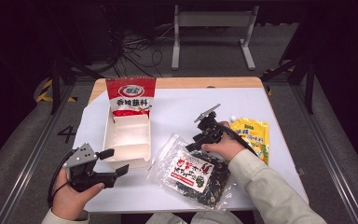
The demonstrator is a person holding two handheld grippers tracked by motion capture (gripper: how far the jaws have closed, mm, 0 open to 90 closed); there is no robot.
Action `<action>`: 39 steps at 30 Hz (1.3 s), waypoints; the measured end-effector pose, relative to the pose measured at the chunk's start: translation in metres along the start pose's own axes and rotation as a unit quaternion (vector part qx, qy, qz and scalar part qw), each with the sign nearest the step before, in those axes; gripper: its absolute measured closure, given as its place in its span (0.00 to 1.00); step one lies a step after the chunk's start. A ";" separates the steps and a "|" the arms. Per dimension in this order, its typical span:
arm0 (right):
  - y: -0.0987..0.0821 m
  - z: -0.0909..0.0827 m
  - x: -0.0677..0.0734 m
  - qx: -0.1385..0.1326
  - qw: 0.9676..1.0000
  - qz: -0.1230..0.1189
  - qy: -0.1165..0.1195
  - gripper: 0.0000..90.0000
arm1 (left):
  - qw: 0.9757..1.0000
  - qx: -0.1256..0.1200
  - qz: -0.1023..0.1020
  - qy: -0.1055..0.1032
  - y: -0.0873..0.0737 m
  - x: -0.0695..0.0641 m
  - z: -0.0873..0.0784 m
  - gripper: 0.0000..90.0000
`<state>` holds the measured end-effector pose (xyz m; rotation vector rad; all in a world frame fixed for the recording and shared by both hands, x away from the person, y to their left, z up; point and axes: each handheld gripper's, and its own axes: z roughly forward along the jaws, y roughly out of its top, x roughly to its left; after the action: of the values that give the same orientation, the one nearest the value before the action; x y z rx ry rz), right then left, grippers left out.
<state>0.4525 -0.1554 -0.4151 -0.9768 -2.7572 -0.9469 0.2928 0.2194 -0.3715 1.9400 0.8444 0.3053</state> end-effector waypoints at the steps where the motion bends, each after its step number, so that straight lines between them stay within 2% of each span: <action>1: 0.000 0.002 -0.001 0.002 1.000 0.002 0.001 0.44 | 1.000 0.000 0.000 0.000 0.000 0.000 0.000 0.26; 8: -0.001 0.014 -0.003 0.026 1.000 0.008 0.003 0.45 | 1.000 0.002 0.000 -0.001 0.000 0.000 0.001 0.26; 13: -0.002 0.020 -0.002 0.040 0.999 0.007 0.016 0.52 | 1.000 0.004 0.006 -0.003 0.000 -0.001 0.003 0.26; 18: -0.002 0.021 0.000 0.047 0.999 0.009 0.023 0.61 | 1.000 0.006 0.005 -0.007 0.000 -0.002 0.005 0.26; 21: -0.001 0.022 0.001 0.053 0.998 0.010 0.016 0.69 | 1.000 0.008 0.009 -0.006 0.000 -0.002 0.005 0.26; 25: -0.001 0.022 0.000 0.058 0.998 0.024 0.020 0.80 | 1.000 0.008 0.007 -0.006 0.001 -0.003 0.006 0.27; 26: -0.001 0.022 0.000 0.058 0.998 0.024 0.020 0.80 | 1.000 0.008 0.007 -0.006 0.001 -0.003 0.006 0.27; 27: -0.001 0.022 0.000 0.061 0.997 0.031 0.026 0.85 | 1.000 0.010 0.011 -0.007 0.001 -0.002 0.006 0.27; 32: -0.001 0.021 0.002 0.059 0.997 0.038 0.021 0.94 | 1.000 0.009 0.009 -0.010 0.001 -0.003 0.007 0.27; 36: 0.001 0.018 0.011 0.062 0.998 0.021 -0.004 0.98 | 1.000 0.007 0.012 -0.012 0.002 -0.003 0.008 0.28; 39: 0.001 0.013 0.014 0.063 0.998 0.015 -0.008 0.99 | 1.000 0.006 0.012 -0.015 0.003 -0.003 0.009 0.28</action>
<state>0.4440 -0.1398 -0.4221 -1.0065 -2.7675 -0.7547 0.2966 0.2105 -0.3735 1.9625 0.8068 0.2854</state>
